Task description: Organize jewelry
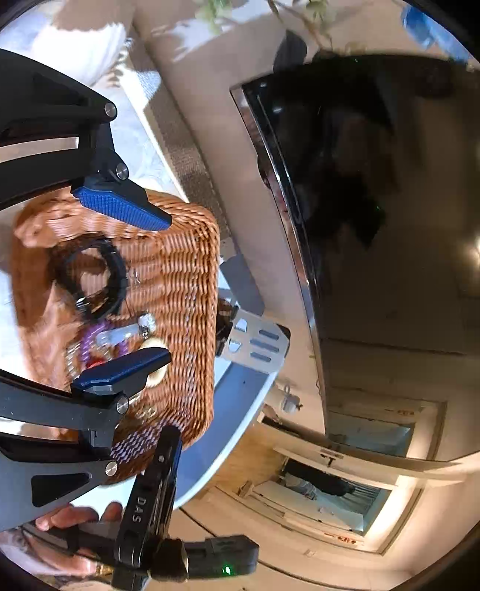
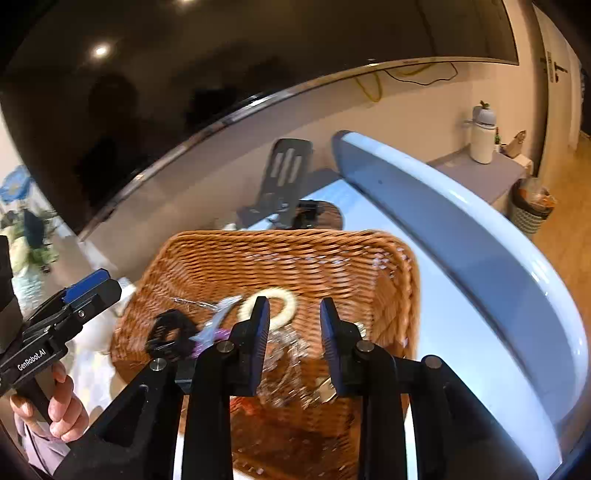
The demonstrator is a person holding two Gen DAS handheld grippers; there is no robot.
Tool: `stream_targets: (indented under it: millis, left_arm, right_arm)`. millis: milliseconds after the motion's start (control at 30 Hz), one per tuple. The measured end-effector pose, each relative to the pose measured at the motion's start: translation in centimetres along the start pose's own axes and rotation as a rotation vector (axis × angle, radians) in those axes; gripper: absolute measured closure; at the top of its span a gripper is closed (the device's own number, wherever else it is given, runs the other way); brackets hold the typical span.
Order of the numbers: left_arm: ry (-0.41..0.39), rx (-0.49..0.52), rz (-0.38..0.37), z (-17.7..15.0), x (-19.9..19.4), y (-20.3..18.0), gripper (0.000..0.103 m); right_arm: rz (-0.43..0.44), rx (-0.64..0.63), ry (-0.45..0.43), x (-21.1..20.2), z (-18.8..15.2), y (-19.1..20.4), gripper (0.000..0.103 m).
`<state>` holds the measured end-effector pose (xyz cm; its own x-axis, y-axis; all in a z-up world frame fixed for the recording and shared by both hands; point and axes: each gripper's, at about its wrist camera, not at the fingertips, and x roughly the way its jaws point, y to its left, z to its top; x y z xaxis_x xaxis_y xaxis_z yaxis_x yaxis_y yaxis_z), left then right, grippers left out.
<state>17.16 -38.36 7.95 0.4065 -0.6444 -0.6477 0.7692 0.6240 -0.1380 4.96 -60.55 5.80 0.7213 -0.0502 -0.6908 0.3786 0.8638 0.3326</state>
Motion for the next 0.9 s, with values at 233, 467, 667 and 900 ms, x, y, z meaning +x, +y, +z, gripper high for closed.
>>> stream_targets:
  millis: [233,467,667,900]
  left_arm:
    - [-0.067,0.040,0.027,-2.3,-8.2,-0.4,0.035]
    - [-0.157,0.047,0.013,-7.6,-18.3,-1.1,0.023]
    - [-0.177,0.055,0.100,-14.3,-20.8,-2.4,0.020]
    - [-0.163,-0.052,0.232,-18.3,-18.1,-0.1,0.020]
  right_arm:
    - [0.085,-0.070,-0.143,-6.4,-3.3,3.9,0.056]
    - [0.111,-0.151,-0.234,-11.8,-10.1,9.6,0.029]
    - [-0.005,-0.167,-0.241,-11.2,-16.2,12.3,0.017]
    - [-0.206,-0.130,-0.211,-7.9,-19.8,11.4,0.017]
